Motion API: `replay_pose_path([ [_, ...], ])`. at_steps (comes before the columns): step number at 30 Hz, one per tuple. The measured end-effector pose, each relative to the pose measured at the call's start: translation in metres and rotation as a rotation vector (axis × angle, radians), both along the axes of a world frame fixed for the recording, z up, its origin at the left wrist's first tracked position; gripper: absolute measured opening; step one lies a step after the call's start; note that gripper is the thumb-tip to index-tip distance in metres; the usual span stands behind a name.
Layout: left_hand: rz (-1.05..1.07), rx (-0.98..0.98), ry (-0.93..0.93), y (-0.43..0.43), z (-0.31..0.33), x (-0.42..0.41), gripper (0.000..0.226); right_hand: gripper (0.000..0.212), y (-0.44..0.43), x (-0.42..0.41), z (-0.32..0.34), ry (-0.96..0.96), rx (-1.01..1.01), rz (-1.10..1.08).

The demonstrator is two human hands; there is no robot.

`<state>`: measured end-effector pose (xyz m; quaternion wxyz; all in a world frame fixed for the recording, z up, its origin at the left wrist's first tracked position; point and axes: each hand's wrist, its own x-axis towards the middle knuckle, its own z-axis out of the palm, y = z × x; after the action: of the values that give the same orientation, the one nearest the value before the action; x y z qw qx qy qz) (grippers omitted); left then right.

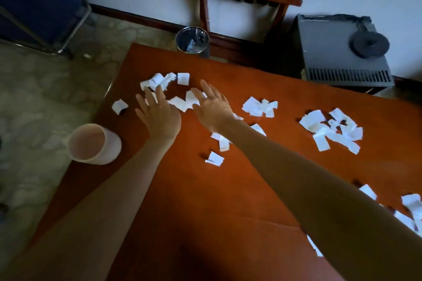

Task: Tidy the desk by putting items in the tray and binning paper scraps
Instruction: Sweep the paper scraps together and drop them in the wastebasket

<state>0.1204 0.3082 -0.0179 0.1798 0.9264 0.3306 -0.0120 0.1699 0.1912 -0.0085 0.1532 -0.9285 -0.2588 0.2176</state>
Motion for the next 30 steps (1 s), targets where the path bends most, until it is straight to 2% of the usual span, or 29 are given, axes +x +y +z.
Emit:
replay_pose_path([
  [4, 0.201, -0.1, 0.09, 0.038, -0.02, 0.02, 0.06, 0.054, 0.046, 0.032, -0.017, -0.028, -0.026, -0.002],
  [7, 0.357, -0.215, 0.082, 0.056, -0.035, 0.032, 0.06, 0.056, 0.068, 0.052, -0.032, -0.026, -0.003, 0.008],
  [10, 0.379, -0.226, 0.038, 0.073, -0.049, 0.039, 0.058, 0.056, 0.079, 0.065, -0.045, -0.033, 0.02, 0.122],
  [13, 0.295, -0.202, -0.005, 0.083, -0.059, 0.044, 0.053, 0.052, 0.085, 0.069, -0.057, -0.065, -0.041, 0.21],
  [15, 0.168, -0.163, -0.019, 0.083, -0.063, 0.045, 0.05, 0.049, 0.084, 0.066, -0.064, -0.092, -0.065, 0.266],
  [18, -0.067, -0.084, -0.013, 0.075, -0.071, 0.041, 0.045, 0.046, 0.068, 0.056, -0.071, -0.105, 0.006, 0.31],
  [21, -0.208, -0.027, -0.031, 0.06, -0.079, 0.025, 0.048, 0.046, 0.038, 0.037, -0.074, -0.134, 0.018, 0.328],
  [25, -0.29, -0.131, -0.04, 0.012, -0.07, -0.006, 0.073, 0.045, -0.017, 0.008, -0.069, -0.115, 0.084, 0.214],
  [30, -0.402, -0.129, 0.013, -0.051, -0.065, -0.043, 0.076, 0.051, -0.072, -0.039, -0.071, -0.106, 0.078, 0.106],
])
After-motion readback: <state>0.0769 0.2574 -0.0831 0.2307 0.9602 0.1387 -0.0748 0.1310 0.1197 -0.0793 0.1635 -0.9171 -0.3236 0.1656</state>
